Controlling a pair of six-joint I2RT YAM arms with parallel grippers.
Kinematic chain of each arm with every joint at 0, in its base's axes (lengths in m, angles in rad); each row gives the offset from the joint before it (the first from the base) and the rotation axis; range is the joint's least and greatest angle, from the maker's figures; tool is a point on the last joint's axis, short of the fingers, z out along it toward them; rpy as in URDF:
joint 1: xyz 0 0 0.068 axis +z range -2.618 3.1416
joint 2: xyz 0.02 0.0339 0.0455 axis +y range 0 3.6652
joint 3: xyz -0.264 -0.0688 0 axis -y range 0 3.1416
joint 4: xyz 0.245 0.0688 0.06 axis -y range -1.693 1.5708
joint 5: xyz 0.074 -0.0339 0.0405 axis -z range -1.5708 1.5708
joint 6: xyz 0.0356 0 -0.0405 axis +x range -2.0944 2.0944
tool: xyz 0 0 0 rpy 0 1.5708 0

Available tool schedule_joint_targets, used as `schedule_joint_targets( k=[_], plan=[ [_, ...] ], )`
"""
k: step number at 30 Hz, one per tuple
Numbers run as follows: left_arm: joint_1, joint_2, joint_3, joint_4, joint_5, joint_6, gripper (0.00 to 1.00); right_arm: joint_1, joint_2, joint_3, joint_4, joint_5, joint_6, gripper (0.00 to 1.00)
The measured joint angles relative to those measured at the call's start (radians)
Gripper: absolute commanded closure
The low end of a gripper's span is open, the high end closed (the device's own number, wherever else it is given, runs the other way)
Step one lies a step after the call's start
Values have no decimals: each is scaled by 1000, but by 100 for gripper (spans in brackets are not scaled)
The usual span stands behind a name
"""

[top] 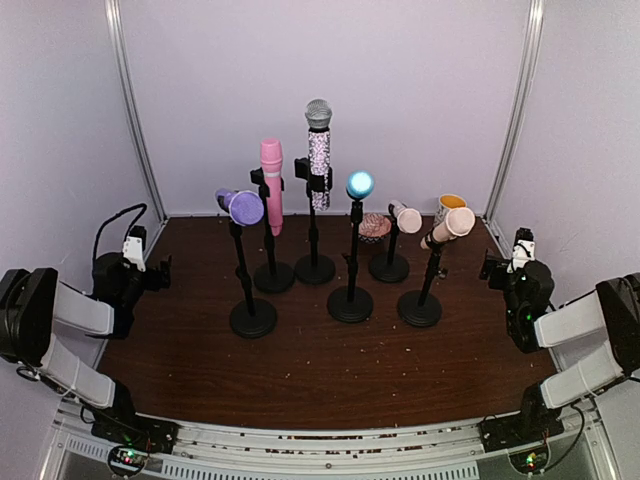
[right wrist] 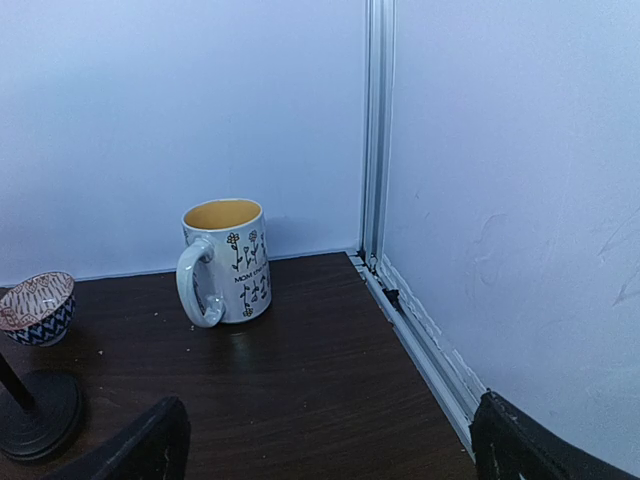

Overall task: Remove the microphone from the stand
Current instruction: Pick up the microphone stand with the microphone from the center of the board.

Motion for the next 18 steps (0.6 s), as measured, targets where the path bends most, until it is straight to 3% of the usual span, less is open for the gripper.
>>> schedule_joint_targets(
  k=[10,12,15,18],
  plan=[
    [0,0,0,0,0,0,2,0,-27,-1,-21,75,24,0],
    [0,0,0,0,0,0,2,6,-78,6,-79,123,28,0],
    [6,-16,13,-52,2,-2,2,8,-181,105,-296,183,35,0],
    [15,-63,113,-251,5,-1,2,10,-263,237,-465,195,54,0]
  ],
)
